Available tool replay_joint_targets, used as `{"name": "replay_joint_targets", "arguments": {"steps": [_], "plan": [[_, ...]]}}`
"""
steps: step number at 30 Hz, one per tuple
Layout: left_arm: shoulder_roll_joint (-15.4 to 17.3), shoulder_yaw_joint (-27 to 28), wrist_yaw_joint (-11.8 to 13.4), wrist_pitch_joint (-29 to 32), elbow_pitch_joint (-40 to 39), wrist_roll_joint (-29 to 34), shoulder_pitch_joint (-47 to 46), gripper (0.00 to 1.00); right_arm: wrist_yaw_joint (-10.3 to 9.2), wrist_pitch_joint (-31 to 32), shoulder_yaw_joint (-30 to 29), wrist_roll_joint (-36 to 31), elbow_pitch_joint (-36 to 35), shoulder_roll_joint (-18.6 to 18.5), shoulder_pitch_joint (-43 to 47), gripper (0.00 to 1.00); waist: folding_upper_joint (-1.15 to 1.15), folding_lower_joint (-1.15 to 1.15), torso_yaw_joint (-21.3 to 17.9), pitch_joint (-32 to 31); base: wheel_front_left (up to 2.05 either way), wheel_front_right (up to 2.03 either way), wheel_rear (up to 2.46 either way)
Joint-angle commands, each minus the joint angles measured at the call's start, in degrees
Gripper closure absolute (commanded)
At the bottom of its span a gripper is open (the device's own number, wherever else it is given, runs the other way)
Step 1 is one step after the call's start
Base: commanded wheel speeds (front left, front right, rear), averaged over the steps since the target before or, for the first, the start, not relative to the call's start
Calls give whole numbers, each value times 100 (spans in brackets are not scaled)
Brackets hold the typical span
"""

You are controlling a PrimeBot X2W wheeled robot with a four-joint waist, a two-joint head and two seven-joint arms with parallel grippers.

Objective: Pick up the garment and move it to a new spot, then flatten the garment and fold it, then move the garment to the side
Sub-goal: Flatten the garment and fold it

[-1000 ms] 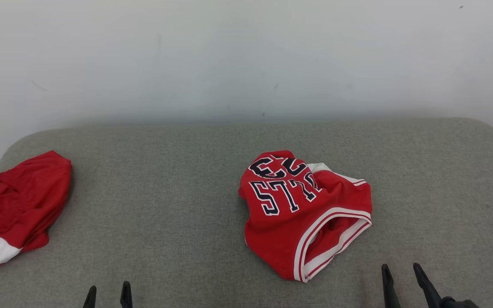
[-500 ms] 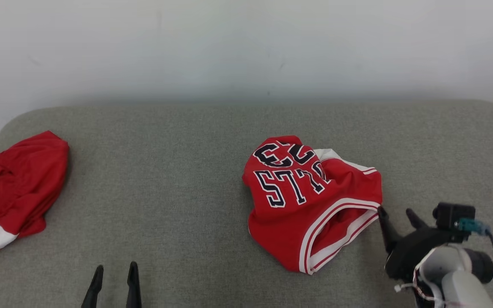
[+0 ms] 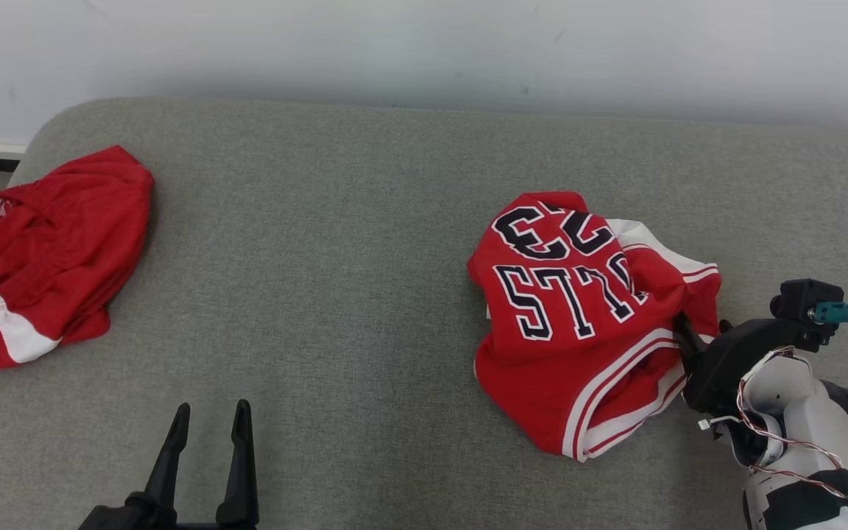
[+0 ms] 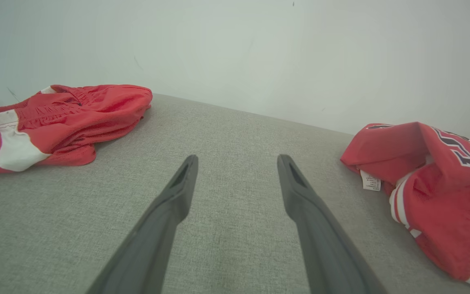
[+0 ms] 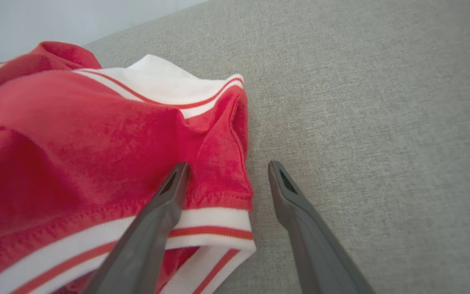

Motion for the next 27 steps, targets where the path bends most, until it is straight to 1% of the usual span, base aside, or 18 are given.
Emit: {"name": "replay_joint_targets", "arguments": {"steps": [1, 5, 6, 7, 8, 13, 16, 21, 25, 27], "plan": [[-1, 12, 9, -17, -23, 10, -72, 0, -12, 4, -9, 54, 33, 22, -55, 0, -1, -2, 126, 115, 0, 0, 0], [-2, 30, 9, -17, 16, 20, -84, 0, -12, 0, 49, 169, 209, 23, -90, 1, -1, -2, 146, 80, 0, 0, 0], [-2, 35, 9, -17, 29, 26, -64, 0, -12, -35, 78, 191, 217, 26, -87, 48, -1, -2, 143, 54, 0, 0, 0], [-2, 37, 9, -17, 36, 29, -47, 0, -12, -103, 122, 182, 204, 11, -79, 82, -1, -2, 140, 29, 0, 0, 0], [-2, 41, 9, -17, 42, 27, -29, 0, -12, -172, 170, 151, 186, -22, -58, 100, -1, -2, 134, -1, 0, 0, 0], [-1, 36, 9, -17, 74, 5, 98, 0, -12, -365, 421, 210, 51, -31, 65, 100, -1, -2, 81, -234, 0, 0, 0], [0, 45, 9, -17, 80, -10, 193, 0, -12, -380, 698, 370, -219, -3, 23, 100, -1, -2, 47, -388, 0, 0, 0], [-1, 78, 9, -17, 70, -31, 311, 0, -12, -195, 1451, 1079, -1020, 87, -306, 100, -1, -2, -8, -580, 0, 0, 0], [-1, 62, 9, -17, 87, -41, 352, 0, -12, 33, 2273, 1703, -1604, 123, -707, 100, -1, -2, 12, -686, 0, 0, 0], [-1, 38, 8, -17, 57, -41, 394, 0, -12, 122, 2666, 2120, -1791, 132, -938, 100, -1, -2, 39, -724, 0, 0, 0]]}}
